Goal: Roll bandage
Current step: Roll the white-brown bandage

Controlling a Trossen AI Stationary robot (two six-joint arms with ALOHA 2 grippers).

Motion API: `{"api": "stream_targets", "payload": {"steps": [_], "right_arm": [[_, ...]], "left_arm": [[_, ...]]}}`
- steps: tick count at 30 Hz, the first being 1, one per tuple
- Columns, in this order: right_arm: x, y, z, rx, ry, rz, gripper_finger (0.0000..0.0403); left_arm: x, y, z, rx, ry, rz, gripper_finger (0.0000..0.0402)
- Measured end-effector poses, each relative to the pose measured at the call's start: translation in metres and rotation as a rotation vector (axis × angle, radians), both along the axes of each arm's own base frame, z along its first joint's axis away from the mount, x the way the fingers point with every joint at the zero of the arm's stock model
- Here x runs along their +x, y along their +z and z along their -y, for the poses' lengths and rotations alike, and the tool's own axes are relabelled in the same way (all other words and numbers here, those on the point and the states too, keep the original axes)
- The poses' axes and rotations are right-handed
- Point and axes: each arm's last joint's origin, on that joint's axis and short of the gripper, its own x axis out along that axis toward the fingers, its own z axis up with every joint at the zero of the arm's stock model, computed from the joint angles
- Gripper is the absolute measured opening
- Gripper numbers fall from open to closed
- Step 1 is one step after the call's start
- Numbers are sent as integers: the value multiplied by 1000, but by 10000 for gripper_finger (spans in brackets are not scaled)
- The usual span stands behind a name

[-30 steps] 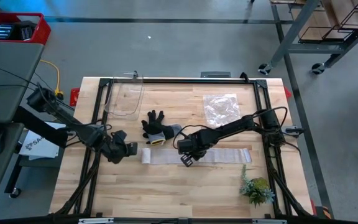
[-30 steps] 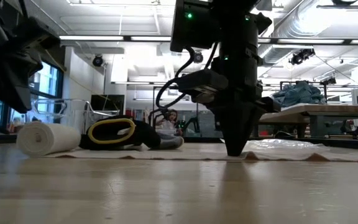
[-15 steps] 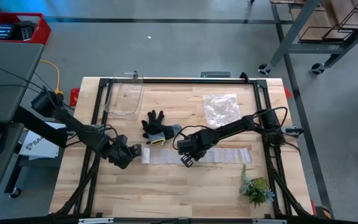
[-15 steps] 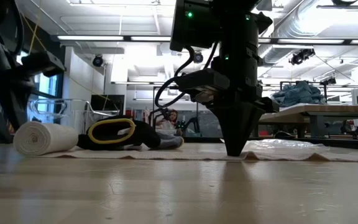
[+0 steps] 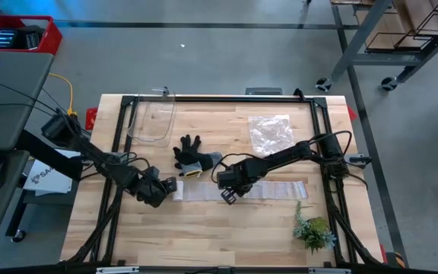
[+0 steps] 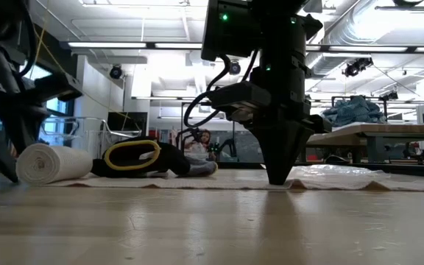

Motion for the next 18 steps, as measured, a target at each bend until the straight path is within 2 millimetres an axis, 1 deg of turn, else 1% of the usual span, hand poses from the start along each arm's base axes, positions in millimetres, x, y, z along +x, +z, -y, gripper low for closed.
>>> {"api": "stream_targets", "payload": {"steps": [3,6,9,11,14,15,18], "right_arm": [[0,0,0,1,0,4,0],[1,0,0,1,0,6,0],[1,0,0,1,0,9,0],[1,0,0,2,0,9,0],[1,0,0,2,0,11,0],[1,0,0,2,0,11,0],[1,0,0,2,0,13,0]], "left_arm": [[7,-1,-1,-14,11,35,79],[12,0,-3,-7,-20,64,79],[13,-1,-6,-3,-32,44,74],[13,-1,-8,-2,-37,43,58],[15,0,-9,-4,-32,53,17],[16,0,-9,-3,-37,63,9],[20,2,-11,-3,-54,86,6]]}}
